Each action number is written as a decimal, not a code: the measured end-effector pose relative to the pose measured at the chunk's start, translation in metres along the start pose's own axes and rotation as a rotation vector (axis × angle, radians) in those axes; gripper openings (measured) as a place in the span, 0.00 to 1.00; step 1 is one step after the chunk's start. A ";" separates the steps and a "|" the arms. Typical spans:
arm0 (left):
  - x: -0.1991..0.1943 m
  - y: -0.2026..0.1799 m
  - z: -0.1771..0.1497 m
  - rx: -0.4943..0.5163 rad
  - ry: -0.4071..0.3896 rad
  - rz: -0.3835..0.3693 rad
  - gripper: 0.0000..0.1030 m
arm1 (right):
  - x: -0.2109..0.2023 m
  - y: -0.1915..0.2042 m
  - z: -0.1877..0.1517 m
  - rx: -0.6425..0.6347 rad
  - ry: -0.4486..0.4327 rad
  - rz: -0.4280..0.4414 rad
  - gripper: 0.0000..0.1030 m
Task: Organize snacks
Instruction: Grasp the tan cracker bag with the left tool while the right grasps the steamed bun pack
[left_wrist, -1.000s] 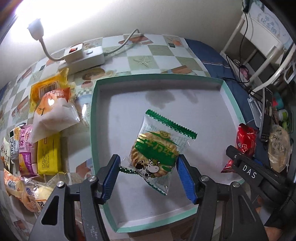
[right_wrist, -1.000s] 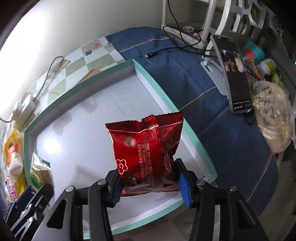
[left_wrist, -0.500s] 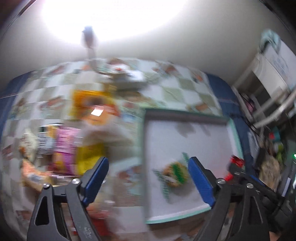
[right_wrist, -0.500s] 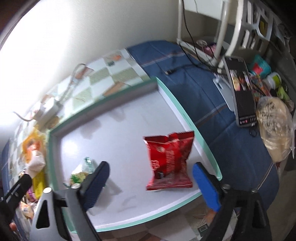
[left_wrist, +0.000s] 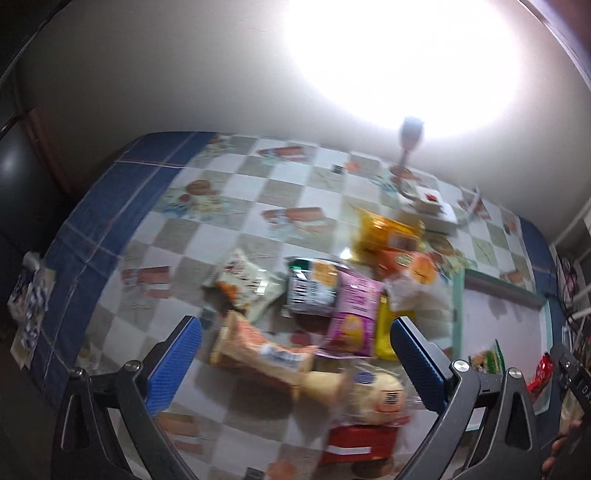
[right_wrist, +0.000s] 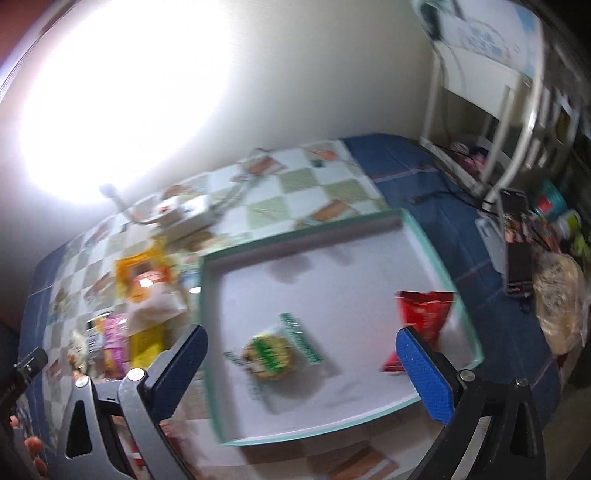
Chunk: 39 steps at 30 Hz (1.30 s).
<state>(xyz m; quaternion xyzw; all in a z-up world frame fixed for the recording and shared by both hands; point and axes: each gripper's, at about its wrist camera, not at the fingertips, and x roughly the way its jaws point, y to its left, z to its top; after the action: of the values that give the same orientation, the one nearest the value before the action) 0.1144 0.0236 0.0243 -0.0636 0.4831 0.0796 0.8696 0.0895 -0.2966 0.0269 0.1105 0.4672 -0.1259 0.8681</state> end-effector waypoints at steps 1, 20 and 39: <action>-0.002 0.012 0.000 -0.019 -0.010 0.018 1.00 | -0.002 0.012 -0.002 -0.021 -0.003 0.027 1.00; 0.057 0.102 -0.034 -0.290 0.156 0.093 1.00 | 0.041 0.144 -0.065 -0.230 0.189 0.235 1.00; 0.137 0.061 -0.030 -0.297 0.299 0.054 1.00 | 0.101 0.167 -0.085 -0.299 0.305 0.178 1.00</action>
<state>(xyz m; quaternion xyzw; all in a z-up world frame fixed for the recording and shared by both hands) 0.1482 0.0886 -0.1098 -0.1890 0.5912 0.1630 0.7670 0.1306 -0.1240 -0.0912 0.0389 0.5949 0.0399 0.8018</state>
